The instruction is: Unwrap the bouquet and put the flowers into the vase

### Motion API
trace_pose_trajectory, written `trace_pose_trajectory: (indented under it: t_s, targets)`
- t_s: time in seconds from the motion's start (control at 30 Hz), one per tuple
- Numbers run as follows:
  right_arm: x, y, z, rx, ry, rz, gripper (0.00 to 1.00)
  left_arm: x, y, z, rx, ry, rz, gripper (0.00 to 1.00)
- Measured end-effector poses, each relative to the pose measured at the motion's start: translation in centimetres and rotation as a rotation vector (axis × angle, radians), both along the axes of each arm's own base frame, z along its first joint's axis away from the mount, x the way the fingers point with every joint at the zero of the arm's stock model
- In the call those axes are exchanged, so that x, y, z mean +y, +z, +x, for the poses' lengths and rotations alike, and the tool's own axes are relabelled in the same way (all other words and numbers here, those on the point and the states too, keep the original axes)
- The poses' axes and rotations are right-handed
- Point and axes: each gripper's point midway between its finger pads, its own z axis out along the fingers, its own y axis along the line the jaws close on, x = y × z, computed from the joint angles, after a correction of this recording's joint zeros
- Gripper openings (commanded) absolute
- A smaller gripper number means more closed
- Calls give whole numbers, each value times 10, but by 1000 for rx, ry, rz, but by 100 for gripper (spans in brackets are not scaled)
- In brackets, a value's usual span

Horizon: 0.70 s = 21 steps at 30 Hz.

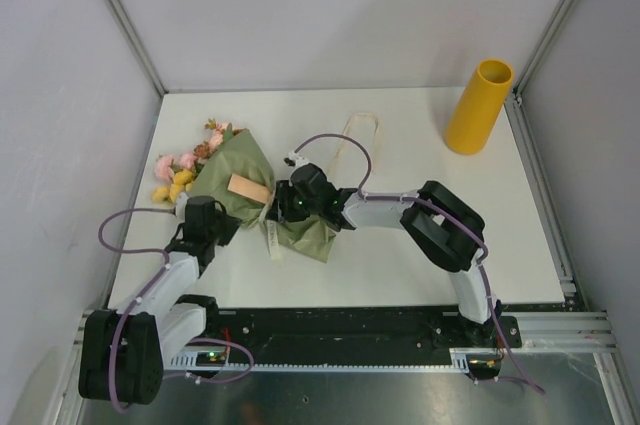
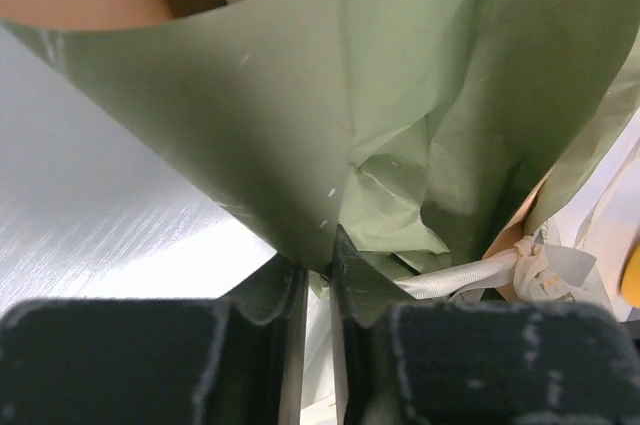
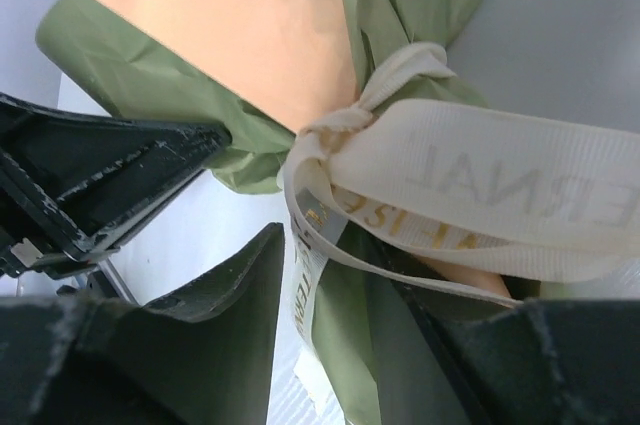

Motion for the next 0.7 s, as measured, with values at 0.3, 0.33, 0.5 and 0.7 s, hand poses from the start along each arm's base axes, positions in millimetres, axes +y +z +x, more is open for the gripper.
trace_pose_trajectory:
  t_s: [0.3, 0.33, 0.5, 0.7]
  targets:
    - [2, 0, 10, -29, -41, -13, 4, -6, 2, 3, -12, -17, -25, 0]
    - [1, -1, 12, -33, -49, -20, 2, -6, 2, 3, -14, -19, -27, 0]
    - [-8, -6, 15, -54, -73, -75, 0, -6, 0, 1, -18, -11, -37, 0]
    - [-27, 9, 21, -87, -103, -134, 0, -3, -1, 0, -11, 15, -37, 0]
